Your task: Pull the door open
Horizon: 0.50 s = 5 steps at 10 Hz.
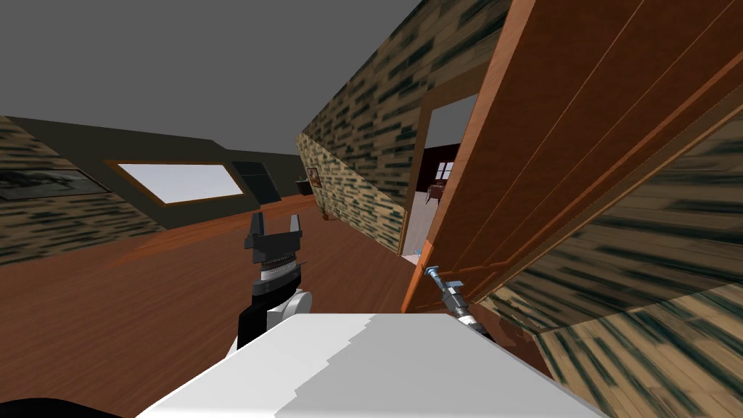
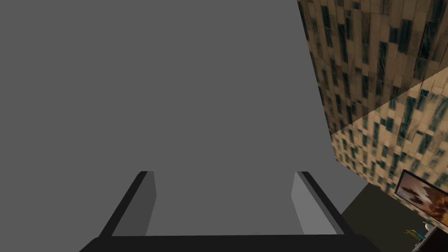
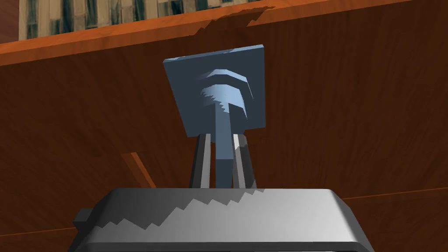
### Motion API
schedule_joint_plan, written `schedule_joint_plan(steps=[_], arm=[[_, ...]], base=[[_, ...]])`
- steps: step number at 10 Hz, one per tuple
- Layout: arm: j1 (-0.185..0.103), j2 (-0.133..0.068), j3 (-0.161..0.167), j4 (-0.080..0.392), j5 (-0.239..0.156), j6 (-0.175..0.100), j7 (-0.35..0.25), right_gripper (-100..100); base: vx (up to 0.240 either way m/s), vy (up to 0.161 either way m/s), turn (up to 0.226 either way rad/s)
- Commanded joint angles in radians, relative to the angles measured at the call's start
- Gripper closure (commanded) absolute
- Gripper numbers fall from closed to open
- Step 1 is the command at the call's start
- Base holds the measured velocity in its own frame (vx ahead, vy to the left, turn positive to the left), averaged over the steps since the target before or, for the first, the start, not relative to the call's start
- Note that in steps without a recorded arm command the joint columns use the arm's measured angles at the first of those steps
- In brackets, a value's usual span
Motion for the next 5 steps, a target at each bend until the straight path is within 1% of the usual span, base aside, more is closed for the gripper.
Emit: schedule_joint_plan(steps=[1,2,3,4,5], arm=[[-0.031,0.031,0.007,0.012,0.033,0.024,0.002,100],[-0.04,0.039,0.003,0.002,0.044,0.042,0.005,100],[-0.045,0.043,0.001,-0.003,0.05,0.05,0.007,100],[-0.045,0.043,0.001,-0.003,0.05,0.05,0.007,100],[-0.045,0.043,0.001,-0.003,0.05,0.05,0.007,100]], base=[[-0.197,-0.109,0.082],[-0.227,-0.105,0.086],[-0.209,-0.052,0.039],[-0.109,-0.019,0.0],[-0.026,-0.008,-0.017]])
